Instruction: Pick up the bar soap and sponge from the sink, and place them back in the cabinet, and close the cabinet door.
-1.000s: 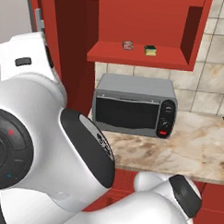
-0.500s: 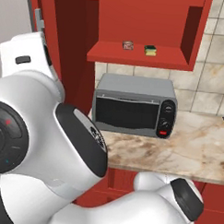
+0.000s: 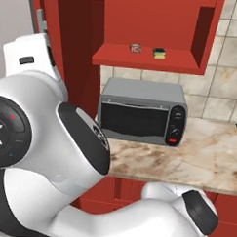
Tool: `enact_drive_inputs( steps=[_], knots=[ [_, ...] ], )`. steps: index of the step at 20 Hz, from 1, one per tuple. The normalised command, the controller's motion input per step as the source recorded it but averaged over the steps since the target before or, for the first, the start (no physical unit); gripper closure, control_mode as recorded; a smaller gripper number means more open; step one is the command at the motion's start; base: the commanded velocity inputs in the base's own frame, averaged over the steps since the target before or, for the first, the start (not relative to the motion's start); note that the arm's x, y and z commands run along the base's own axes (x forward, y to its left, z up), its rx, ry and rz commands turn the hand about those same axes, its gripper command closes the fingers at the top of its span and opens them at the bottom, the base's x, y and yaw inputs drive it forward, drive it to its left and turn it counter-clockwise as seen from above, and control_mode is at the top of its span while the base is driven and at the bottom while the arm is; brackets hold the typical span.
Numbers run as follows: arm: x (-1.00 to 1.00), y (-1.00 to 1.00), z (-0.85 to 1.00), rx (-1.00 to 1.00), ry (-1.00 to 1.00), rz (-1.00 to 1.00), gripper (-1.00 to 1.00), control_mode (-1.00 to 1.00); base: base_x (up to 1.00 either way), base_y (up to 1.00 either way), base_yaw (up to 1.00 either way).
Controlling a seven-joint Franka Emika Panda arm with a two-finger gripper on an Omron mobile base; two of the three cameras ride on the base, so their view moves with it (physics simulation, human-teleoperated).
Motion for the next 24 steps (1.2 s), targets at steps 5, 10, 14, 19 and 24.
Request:
enact_drive_inputs(
  steps=[5,10,14,19,24],
  knots=[
    [0.08,0.07,-0.04,0.0,0.0,0.0,-1.0,-1.0,0.0,0.0,0.0],
    [0.13,0.12,-0.01,0.0,0.0,0.0,-1.0,-1.0,0.0,0.0,0.0],
    [0.13,0.15,0.0,-0.01,0.0,0.0,-1.0,-1.0,0.0,0.0,0.0],
    [0.13,0.14,-0.01,-0.01,0.0,0.0,-1.0,-1.0,0.0,0.0,0.0],
    [0.22,0.06,0.0,0.0,0.0,0.0,-1.0,-1.0,0.0,0.0,0.0]
  ],
)
